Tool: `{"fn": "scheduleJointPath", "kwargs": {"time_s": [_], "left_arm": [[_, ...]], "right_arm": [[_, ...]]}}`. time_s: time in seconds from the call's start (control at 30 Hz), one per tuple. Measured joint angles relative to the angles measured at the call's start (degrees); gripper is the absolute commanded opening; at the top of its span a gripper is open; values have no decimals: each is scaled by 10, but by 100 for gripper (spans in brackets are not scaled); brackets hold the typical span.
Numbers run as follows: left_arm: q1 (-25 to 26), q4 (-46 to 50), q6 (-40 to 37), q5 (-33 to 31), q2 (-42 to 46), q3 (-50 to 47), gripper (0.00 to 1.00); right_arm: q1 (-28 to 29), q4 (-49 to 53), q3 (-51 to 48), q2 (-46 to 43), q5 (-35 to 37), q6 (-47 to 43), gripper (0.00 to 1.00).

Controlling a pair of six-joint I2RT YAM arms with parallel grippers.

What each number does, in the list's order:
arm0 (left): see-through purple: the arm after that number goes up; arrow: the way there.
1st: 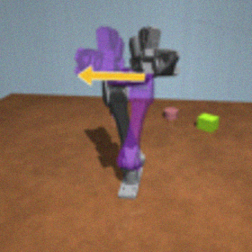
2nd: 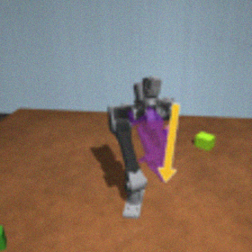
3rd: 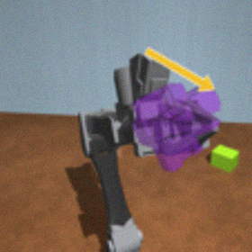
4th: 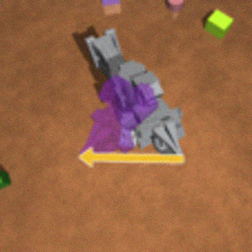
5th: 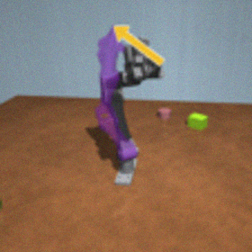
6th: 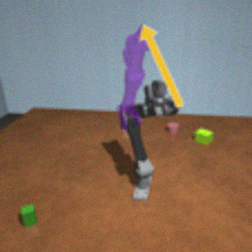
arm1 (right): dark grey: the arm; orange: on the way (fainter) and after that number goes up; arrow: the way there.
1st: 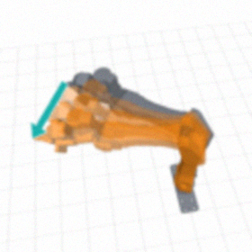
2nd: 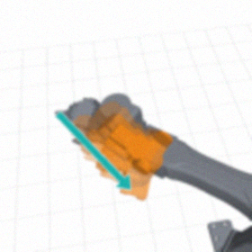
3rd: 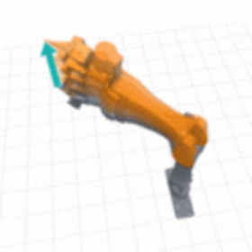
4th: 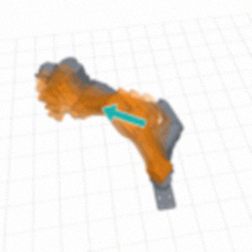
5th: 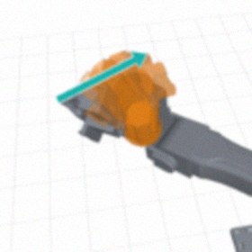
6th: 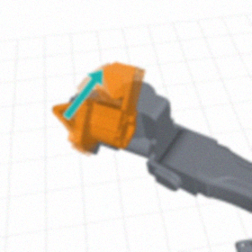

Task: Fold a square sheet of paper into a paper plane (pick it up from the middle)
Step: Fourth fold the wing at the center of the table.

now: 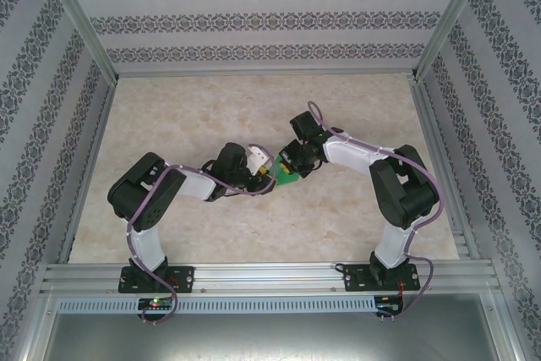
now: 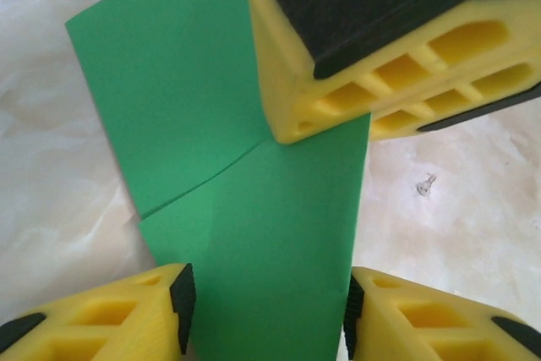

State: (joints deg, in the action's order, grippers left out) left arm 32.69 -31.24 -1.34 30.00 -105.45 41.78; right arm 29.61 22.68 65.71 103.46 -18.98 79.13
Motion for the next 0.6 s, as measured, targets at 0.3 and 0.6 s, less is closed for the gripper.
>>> {"fn": "scheduleJointPath", "kwargs": {"time_s": [0.3, 0.6], "left_arm": [[0, -10, -16, 11, -3, 0, 27], [3, 0, -19, 21, -9, 14, 20]], "right_arm": [[-2, 16, 16, 3, -5, -16, 17], [-18, 28, 21, 4, -15, -57, 54]]}}
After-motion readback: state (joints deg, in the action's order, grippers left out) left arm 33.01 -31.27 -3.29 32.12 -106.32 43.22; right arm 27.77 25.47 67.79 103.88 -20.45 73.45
